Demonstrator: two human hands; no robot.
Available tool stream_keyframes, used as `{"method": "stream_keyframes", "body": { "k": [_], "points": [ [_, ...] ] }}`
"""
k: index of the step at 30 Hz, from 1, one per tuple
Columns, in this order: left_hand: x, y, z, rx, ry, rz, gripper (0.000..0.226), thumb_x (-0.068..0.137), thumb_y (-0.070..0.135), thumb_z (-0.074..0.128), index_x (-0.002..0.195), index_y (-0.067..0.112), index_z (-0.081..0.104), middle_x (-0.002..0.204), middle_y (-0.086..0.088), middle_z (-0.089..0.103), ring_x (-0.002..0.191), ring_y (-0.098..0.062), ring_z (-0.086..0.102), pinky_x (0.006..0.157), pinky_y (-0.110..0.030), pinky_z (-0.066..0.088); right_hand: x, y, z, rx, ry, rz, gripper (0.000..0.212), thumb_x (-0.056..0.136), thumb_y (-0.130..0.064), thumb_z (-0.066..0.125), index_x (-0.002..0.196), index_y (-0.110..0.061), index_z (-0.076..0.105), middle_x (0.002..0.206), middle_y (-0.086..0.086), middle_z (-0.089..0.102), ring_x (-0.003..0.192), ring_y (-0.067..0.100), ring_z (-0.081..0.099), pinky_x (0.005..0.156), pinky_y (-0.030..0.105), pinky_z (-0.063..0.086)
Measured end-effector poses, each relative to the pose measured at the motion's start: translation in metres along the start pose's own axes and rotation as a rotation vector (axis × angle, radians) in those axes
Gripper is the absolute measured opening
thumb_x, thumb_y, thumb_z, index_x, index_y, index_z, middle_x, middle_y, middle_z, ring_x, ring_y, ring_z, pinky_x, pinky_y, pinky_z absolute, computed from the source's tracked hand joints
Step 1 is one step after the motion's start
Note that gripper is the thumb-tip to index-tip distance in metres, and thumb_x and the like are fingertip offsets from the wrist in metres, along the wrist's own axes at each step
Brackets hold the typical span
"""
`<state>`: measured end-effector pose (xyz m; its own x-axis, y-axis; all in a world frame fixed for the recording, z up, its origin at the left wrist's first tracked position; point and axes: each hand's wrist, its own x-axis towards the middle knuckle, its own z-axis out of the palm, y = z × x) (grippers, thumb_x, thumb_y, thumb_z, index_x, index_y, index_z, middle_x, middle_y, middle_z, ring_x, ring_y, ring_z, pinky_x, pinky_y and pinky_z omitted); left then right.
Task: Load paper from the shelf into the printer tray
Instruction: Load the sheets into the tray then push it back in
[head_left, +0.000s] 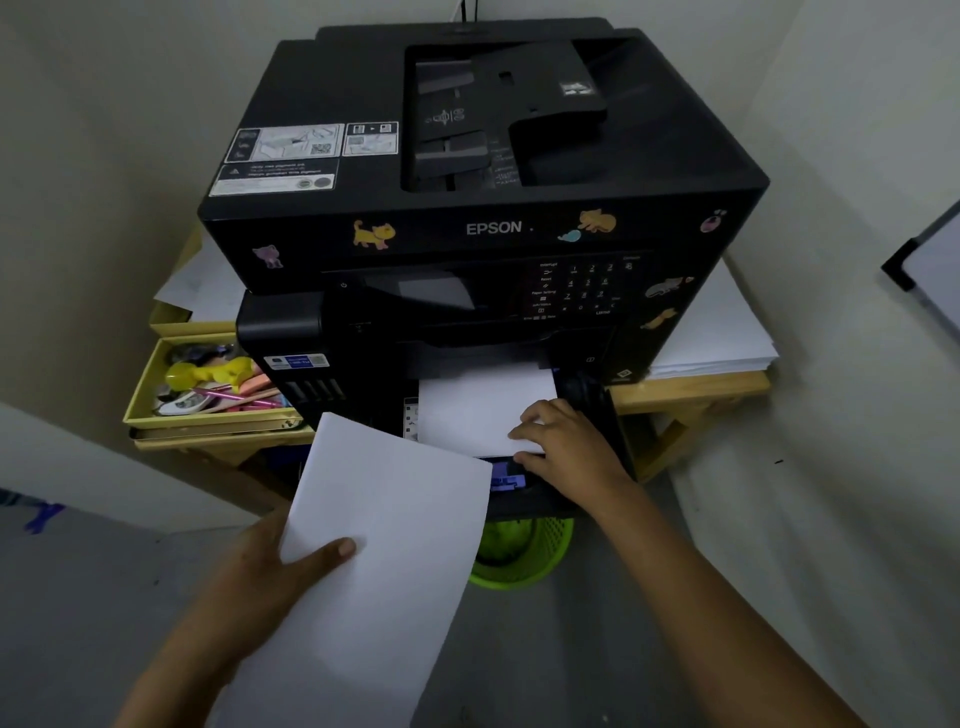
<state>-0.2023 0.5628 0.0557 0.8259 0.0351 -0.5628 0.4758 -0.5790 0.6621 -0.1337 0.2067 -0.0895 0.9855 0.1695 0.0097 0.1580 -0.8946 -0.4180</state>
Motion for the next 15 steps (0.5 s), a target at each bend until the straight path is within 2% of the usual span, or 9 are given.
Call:
{"method": "stream_keyframes", "body": {
  "k": [3, 7, 13, 15],
  "points": [
    [-0.0004, 0.0047, 0.0030, 0.117, 0.007, 0.041, 0.059, 0.083, 0.041, 0.078, 0.135, 0.021, 0.058, 0.113, -0.005, 0.072, 0.089, -0.023, 0.073, 0.071, -0.041, 0.062, 0.0024, -0.0019, -0.0002, -0.034, 0.002, -0.035, 0.032, 0.096, -0.028, 0.072, 0.127, -0.019, 0.077, 0.130, -0.002, 0.063, 0.128, 0.021, 0.053, 0.100, 0.039, 0.049],
    [-0.0026, 0.0099, 0.0024, 0.191, -0.022, 0.083, 0.062, 0.081, 0.048, 0.074, 0.136, 0.025, 0.057, 0.114, -0.003, 0.073, 0.091, -0.022, 0.074, 0.079, -0.048, 0.064, 0.0023, -0.0033, -0.0023, -0.037, -0.022, -0.042, 0.031, 0.098, -0.026, 0.069, 0.128, -0.020, 0.076, 0.135, -0.003, 0.063, 0.129, 0.020, 0.054, 0.099, 0.036, 0.049],
    [0.0006, 0.0071, -0.0005, 0.232, -0.065, 0.155, 0.057, 0.078, 0.053, 0.071, 0.130, 0.037, 0.054, 0.110, 0.006, 0.073, 0.086, -0.015, 0.075, 0.071, -0.033, 0.064, 0.0042, -0.0003, -0.0036, -0.039, -0.063, -0.084, 0.029, 0.099, -0.020, 0.067, 0.126, -0.022, 0.077, 0.143, -0.006, 0.062, 0.128, 0.018, 0.059, 0.101, 0.039, 0.054],
    [0.0028, 0.0040, -0.0001, 0.242, -0.092, 0.174, 0.051, 0.082, 0.049, 0.072, 0.128, 0.043, 0.051, 0.108, 0.009, 0.073, 0.086, -0.014, 0.075, 0.068, -0.028, 0.063, 0.0049, -0.0002, -0.0030, -0.046, -0.068, -0.094, 0.029, 0.100, -0.018, 0.067, 0.126, -0.021, 0.077, 0.144, -0.005, 0.063, 0.128, 0.019, 0.060, 0.100, 0.040, 0.055]
  ]
}}
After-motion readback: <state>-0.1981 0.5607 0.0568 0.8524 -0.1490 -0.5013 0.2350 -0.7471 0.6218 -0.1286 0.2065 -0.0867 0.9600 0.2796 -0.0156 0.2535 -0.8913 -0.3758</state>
